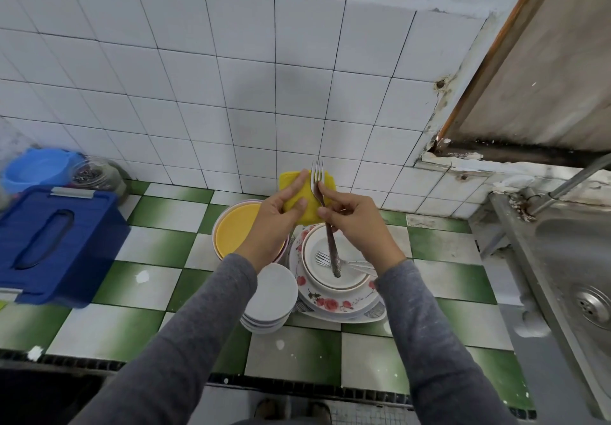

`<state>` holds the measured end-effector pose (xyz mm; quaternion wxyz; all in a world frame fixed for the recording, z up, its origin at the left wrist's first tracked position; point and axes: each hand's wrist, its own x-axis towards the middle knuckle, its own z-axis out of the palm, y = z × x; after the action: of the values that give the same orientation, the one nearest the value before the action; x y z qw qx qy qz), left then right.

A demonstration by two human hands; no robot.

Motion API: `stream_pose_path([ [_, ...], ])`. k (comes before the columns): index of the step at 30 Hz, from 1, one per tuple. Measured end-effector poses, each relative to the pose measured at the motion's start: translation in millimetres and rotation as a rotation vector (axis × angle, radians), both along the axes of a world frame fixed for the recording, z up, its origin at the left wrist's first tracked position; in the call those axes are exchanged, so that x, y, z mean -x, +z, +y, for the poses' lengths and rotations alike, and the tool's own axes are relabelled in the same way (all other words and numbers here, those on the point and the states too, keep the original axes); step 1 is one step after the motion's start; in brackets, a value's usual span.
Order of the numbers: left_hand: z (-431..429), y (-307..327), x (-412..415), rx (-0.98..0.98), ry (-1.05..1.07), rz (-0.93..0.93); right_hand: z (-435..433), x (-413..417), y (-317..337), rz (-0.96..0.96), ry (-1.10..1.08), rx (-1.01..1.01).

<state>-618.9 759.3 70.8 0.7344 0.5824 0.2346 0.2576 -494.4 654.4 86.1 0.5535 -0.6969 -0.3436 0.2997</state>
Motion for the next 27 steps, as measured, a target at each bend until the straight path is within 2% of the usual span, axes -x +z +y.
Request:
stream_pose_path([
  [3,8.2,-0.1,1.1,0.048,0.053,-0.017,-4.7,1.3,-2.4,-0.016,0.059,0.059],
  [8,7.9,-6.0,3.3,-0.080,0.017,0.031,-4.7,0.2,-2.5,-0.021,0.050,0.070],
  [15,16.1,0.1,3.8,-0.048,0.042,-0.011,-4.4,-0.8,-2.8,-0.038,0.094,0.096],
  [20,10.7,-4.8,3.9,-0.113,-0.011,0.036,-1.7,-2.0,-1.3,-0.018,0.054,0.068],
  [27,16.0,-7.8,7.7,-0.056,0.034,0.009,-2.0,0.0,-9.6,-0.029,0.084,0.114],
])
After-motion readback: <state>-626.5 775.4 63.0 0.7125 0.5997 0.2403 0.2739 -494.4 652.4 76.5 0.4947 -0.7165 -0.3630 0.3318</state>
